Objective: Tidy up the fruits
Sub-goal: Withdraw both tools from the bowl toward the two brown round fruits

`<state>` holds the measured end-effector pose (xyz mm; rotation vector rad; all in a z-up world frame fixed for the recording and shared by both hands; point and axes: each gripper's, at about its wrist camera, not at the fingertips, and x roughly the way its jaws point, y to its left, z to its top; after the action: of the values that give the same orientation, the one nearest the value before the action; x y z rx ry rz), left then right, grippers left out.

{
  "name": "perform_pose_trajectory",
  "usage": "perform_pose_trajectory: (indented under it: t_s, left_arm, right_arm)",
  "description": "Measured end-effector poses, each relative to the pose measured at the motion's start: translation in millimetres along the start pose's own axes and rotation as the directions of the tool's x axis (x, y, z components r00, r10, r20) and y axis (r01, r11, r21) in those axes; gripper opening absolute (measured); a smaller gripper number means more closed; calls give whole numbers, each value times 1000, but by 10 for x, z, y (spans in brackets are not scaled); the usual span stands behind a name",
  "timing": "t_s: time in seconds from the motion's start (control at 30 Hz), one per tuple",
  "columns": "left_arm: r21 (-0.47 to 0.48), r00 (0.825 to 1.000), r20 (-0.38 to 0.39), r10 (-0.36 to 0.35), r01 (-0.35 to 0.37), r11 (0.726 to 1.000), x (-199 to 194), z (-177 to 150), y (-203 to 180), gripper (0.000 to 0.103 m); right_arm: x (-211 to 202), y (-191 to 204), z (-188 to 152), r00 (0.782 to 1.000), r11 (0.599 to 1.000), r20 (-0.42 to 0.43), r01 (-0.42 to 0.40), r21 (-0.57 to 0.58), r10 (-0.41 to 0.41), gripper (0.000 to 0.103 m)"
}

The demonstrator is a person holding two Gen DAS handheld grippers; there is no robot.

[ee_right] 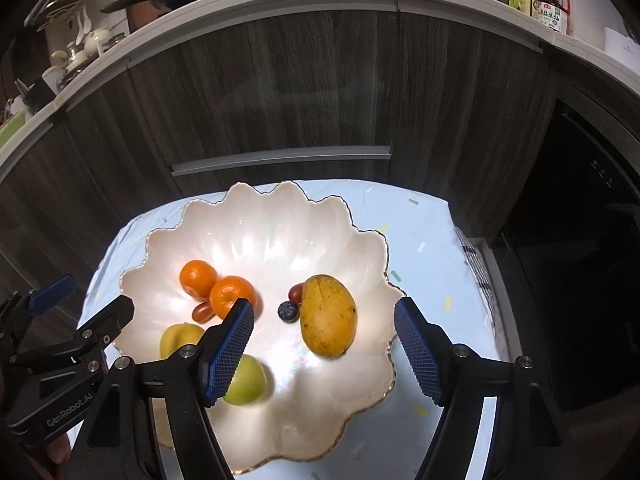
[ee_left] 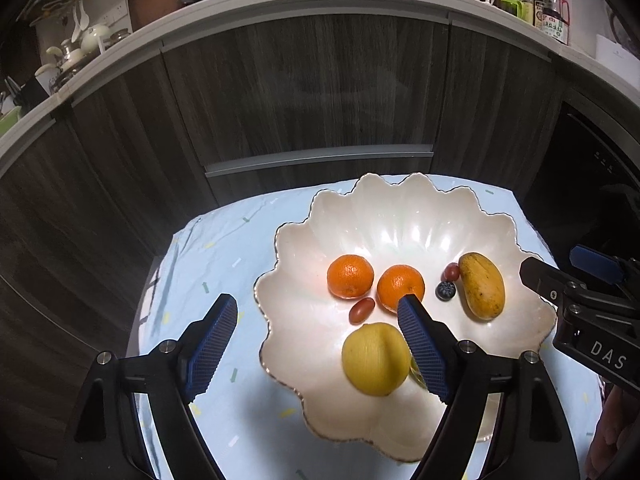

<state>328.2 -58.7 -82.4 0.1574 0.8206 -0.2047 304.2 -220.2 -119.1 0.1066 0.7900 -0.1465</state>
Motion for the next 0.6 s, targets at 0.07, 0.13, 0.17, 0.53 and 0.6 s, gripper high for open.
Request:
perform_pose_trajectory:
  t_s: [0.07,0.13,0.17,0.53,0.6]
  left_arm:
    - [2,1000,7,1,-1,1000,-67,-26,10,82]
    - [5,1000,11,2,-2,1000,-136,-63,20,82]
    - [6,1000,13,1,-1,1000,-164,-80,21,82]
    - [29,1000,26,-9,8,1000,-481,-351,52,82]
    - [34,1000,29,-9,8,999,-523,-389,54,82]
  right_arm:
    - [-50,16,-23,1000,1000,5,1,-1,-1,73]
    - [-109,32,-50,1000,1000,10,2,-3,-2,73]
    - [-140,40,-68,1000,1000,12,2,-3,-2,73]
    - [-382,138,-303,1000,1000,12,-7,-11,7,73]
    - [-428,154,-360,1000,1000,13,-8,-15,9,73]
